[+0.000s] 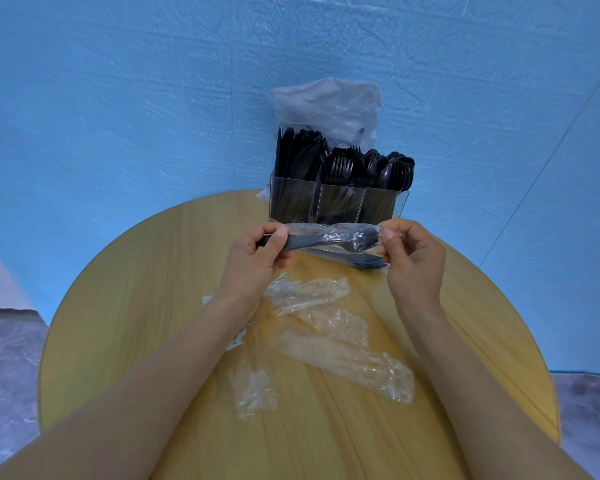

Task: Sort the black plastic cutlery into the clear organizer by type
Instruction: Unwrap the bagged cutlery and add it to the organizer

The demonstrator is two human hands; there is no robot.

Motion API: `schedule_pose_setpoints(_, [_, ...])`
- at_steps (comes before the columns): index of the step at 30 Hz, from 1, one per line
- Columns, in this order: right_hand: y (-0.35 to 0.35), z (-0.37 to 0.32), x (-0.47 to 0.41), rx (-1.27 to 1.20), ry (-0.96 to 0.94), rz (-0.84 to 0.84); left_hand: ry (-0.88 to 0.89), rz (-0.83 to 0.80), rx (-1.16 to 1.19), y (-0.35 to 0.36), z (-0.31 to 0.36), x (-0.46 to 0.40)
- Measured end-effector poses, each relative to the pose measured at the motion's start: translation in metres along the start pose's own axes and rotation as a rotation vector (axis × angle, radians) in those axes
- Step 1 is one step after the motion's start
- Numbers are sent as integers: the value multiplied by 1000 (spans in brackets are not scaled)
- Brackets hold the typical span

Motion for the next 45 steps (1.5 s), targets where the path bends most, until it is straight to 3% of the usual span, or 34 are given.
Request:
schedule_pose_setpoints(7, [-2, 7, -2, -62, 63, 18, 31, 97, -40, -7, 4, 1])
schedule_pose_setpoints(15, [-33, 14, -8, -101, 122, 297, 105, 368, 178, -44, 10, -9])
schedule_pose_setpoints(17, [-30, 13, -8, -32, 131, 258, 151, 397, 203, -47, 14, -8])
schedule_pose_setpoints(20, [-12, 6, -6, 124, 111, 58, 231, 401, 166, -46, 23, -7])
schedule_pose_setpoints(25, [25, -1, 10, 359, 59, -300, 328, 350, 52, -35, 39, -1])
schedule_pose_setpoints(27, [32, -3, 13, 423, 13, -356, 340, 329, 22, -30, 40, 2])
schedule_pose_setpoints(30, [30, -19, 10, 316, -43, -290, 347, 305, -10, -24, 43, 5])
schedule_pose_setpoints(36, [40, -35, -7, -291, 186, -243, 326, 210, -38, -8, 43, 10])
schedule_pose_setpoints(41, [40, -46, -24, -361, 221, -176, 261, 91, 9, 5, 44, 9])
schedule_pose_setpoints(45, [36, -53, -36, -359, 211, -191, 87, -93, 9, 17, 48, 0])
Point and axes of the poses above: each hand's wrist, its own x-axis away from the middle knuckle, its own y-axis out of the palm, z = x × y, the point moved 6 cm from there along -x, towards the middle knuckle, and after that the axes turned 6 degrees about -z, right-handed, at the moved point
